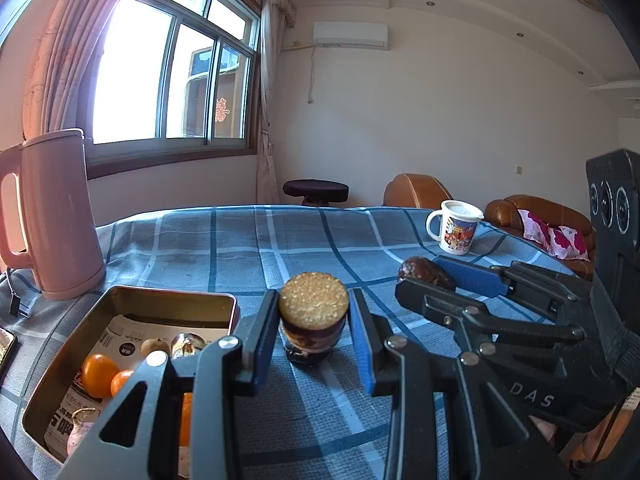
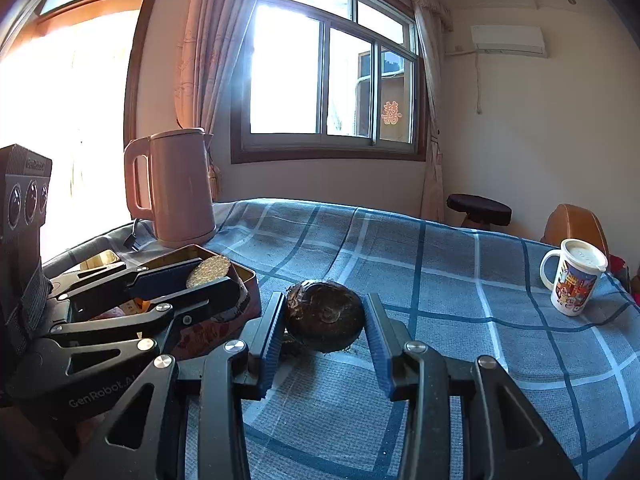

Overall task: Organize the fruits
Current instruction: 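Carry the round cake toward the tin with the left tool while the right tool carries the brown fruit, then lower the round cake into the tin with the left tool while the right tool lowers the brown fruit, then open the left tool to release the cake while the right tool releases the brown fruit, then grasp the dark purple round fruit on the table with the right tool, then grasp the small tan round fruit with the left tool while the right tool holds the purple fruit, then carry the tan fruit toward the tin with the left tool while the right tool carries the purple fruit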

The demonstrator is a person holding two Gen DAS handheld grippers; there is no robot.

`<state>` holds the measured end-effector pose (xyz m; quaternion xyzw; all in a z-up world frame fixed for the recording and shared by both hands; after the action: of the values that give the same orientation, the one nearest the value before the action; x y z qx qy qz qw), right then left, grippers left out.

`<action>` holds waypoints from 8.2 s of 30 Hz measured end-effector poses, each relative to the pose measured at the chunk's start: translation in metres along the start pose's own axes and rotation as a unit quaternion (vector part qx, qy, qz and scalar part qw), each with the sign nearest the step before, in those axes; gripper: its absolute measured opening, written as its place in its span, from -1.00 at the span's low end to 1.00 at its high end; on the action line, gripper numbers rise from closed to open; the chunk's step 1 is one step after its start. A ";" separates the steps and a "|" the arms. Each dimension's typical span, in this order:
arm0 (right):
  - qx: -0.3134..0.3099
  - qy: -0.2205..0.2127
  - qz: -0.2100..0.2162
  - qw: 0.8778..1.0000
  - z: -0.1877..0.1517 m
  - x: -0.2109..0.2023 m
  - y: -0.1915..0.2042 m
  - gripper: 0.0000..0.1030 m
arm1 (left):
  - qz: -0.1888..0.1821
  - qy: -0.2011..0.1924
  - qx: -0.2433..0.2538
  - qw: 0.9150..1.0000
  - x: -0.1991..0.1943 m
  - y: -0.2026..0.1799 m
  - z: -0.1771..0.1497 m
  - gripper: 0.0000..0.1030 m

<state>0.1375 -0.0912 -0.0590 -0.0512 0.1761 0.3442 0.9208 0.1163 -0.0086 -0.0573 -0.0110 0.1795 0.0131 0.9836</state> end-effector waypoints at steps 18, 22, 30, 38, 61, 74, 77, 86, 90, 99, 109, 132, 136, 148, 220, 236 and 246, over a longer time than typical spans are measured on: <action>-0.027 0.000 0.022 0.999 0.017 0.013 0.032 -0.20 | 0.023 -0.011 -0.024 0.999 -0.016 0.042 0.005 -0.30; -0.030 -0.001 0.027 0.999 0.023 0.015 0.037 -0.20 | 0.036 -0.011 -0.031 0.999 -0.019 0.059 0.005 -0.30; -0.039 0.005 0.039 0.998 0.029 0.027 0.050 -0.20 | 0.059 0.004 -0.049 0.997 -0.015 0.090 0.000 -0.30; -0.057 0.016 0.055 0.997 0.031 0.040 0.071 -0.20 | 0.073 0.012 -0.059 0.996 -0.011 0.109 -0.003 -0.30; -0.088 0.043 0.090 0.991 0.024 0.076 0.125 -0.20 | 0.101 0.042 -0.077 0.991 -0.011 0.148 -0.018 -0.30; -0.100 0.070 0.108 0.987 0.007 0.086 0.146 -0.20 | 0.097 0.069 -0.085 0.989 -0.009 0.160 -0.027 -0.30; -0.102 0.080 0.113 0.985 0.001 0.090 0.151 -0.20 | 0.100 0.072 -0.085 0.989 -0.009 0.162 -0.028 -0.30; -0.112 0.106 0.127 0.980 -0.013 0.096 0.158 -0.20 | 0.101 0.088 -0.077 0.988 -0.008 0.163 -0.032 -0.29; -0.112 0.115 0.136 0.978 -0.016 0.096 0.160 -0.19 | 0.106 0.087 -0.067 0.988 -0.008 0.159 -0.032 -0.12; -0.102 0.088 0.104 0.985 -0.011 0.062 0.117 0.03 | 0.107 0.056 -0.076 0.990 -0.021 0.152 -0.026 0.55; -0.014 0.127 0.013 0.992 -0.012 0.077 0.014 0.05 | 0.104 0.038 -0.079 0.991 -0.022 0.132 -0.015 0.84; -0.011 0.207 0.015 0.978 -0.039 0.111 0.010 -0.13 | 0.091 0.033 -0.057 0.994 -0.012 0.096 -0.001 0.92; 0.004 0.188 -0.020 0.982 -0.038 0.093 -0.023 -0.13 | 0.074 0.036 -0.022 0.996 0.002 0.056 0.008 0.92; 0.075 0.148 -0.072 0.983 -0.037 0.054 -0.110 -0.13 | 0.027 0.131 0.067 0.989 0.088 -0.032 0.003 0.53; 0.057 0.042 -0.067 0.995 -0.015 0.018 -0.101 -0.13 | -0.011 0.091 0.042 0.995 0.096 -0.031 0.003 -0.46; 0.038 -0.006 -0.073 0.997 -0.007 0.001 -0.094 -0.12 | 0.007 0.019 0.053 0.998 0.063 -0.035 0.013 -0.46; 0.031 -0.031 -0.075 0.996 -0.004 -0.009 -0.085 -0.12 | 0.007 0.011 0.048 0.999 0.056 -0.034 0.012 -0.46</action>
<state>0.1850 -0.1622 -0.0617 -0.0256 0.1538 0.2698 0.9502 0.1741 -0.0413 -0.0649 0.0369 0.1907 0.0108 0.9809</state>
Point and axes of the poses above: each gripper's, at about its wrist camera, not at the fingertips, and x roughly the way its jaws point, y to its left, z to its top, the point moved 7 cm from there along x, roughly the way its jaws point, and after that the axes turned 9 degrees about z, right-handed, at the moved point
